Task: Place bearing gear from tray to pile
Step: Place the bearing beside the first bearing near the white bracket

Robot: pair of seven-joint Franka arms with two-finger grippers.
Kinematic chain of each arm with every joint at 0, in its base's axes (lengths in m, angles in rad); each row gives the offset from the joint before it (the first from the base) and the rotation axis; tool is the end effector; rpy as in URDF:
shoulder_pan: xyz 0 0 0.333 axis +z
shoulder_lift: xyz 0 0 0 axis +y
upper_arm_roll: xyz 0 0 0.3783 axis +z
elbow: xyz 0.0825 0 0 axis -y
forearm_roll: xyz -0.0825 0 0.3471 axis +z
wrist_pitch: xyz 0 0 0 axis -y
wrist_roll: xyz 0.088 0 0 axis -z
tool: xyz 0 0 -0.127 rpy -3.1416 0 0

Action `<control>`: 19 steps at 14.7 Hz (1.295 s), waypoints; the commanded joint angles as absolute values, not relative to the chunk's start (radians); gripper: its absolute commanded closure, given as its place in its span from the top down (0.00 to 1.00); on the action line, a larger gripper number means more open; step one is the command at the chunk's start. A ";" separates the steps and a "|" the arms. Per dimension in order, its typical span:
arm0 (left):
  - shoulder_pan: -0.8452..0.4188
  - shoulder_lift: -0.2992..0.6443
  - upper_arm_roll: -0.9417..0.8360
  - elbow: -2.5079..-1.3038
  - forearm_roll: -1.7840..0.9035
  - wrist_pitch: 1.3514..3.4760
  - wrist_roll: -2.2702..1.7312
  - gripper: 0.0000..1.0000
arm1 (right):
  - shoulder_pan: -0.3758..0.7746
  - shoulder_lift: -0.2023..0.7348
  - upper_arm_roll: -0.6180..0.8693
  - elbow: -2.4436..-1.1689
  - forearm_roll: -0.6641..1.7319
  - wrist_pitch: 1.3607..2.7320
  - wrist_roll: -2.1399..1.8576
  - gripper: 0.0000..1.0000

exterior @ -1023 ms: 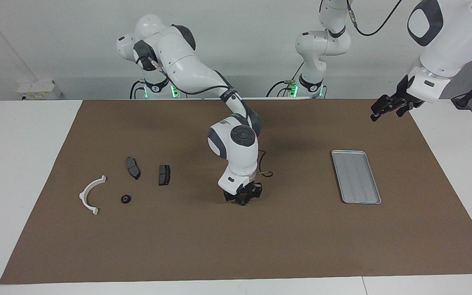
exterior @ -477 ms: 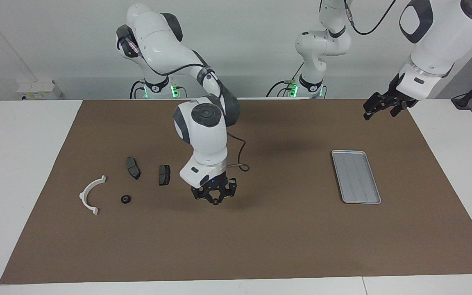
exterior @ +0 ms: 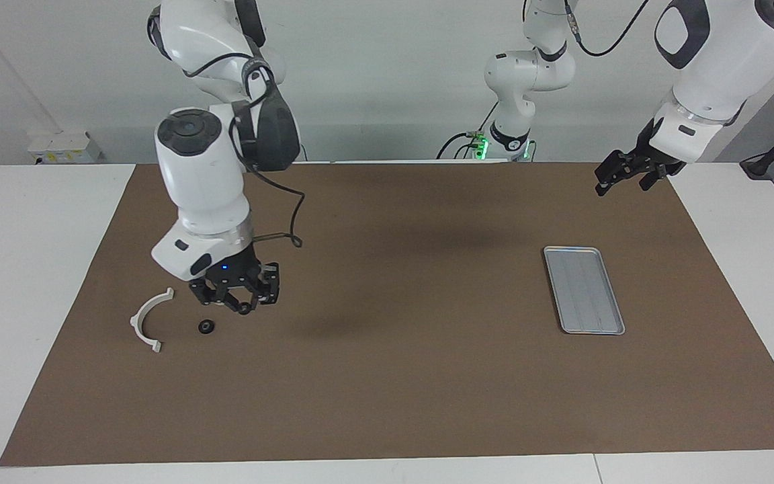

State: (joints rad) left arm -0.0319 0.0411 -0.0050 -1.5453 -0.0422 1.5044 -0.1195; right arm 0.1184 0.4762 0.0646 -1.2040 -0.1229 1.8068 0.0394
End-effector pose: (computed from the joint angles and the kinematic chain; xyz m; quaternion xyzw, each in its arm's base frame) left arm 0.5231 -0.0248 0.6510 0.9981 0.0407 -0.0425 0.0179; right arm 0.6965 0.1041 0.5615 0.9939 0.0775 0.0683 0.0387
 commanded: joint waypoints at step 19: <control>-0.017 0.020 -0.025 -1.566 -0.038 1.509 -0.118 1.00 | -0.002 0.359 0.080 -1.851 -0.052 2.313 -0.090 0.00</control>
